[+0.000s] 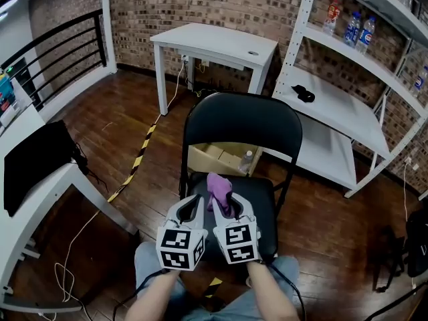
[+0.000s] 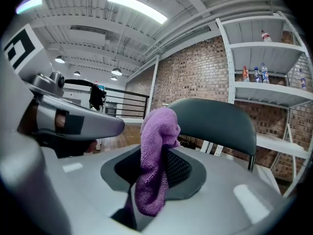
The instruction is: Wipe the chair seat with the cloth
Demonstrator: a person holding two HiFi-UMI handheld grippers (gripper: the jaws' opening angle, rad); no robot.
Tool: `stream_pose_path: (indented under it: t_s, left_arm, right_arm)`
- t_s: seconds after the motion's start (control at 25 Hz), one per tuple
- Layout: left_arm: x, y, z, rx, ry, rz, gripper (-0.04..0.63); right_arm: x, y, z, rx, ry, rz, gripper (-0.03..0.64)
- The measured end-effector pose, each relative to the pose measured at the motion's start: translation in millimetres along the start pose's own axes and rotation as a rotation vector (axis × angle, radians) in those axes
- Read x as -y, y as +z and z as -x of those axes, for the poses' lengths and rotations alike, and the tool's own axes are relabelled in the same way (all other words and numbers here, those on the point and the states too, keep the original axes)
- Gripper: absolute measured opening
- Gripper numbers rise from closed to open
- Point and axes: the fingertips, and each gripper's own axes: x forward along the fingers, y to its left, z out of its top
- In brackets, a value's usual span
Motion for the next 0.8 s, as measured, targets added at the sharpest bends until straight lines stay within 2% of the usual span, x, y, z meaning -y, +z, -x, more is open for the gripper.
stream_pose_path:
  t_s: [0.52, 0.8]
  left_arm:
    - [-39.5, -6.0, -22.8, -0.021, 0.012, 0.022, 0.005]
    - [-60.6, -4.8, -32.5, -0.033, 0.032, 0.032, 0.005]
  right_arm:
    - [-7.5, -29.9, -95.6, -0.114, 0.083, 0.256, 0.103]
    - [4.7, -60.6, -149.7, -0.229, 0.115, 0.433, 0.103]
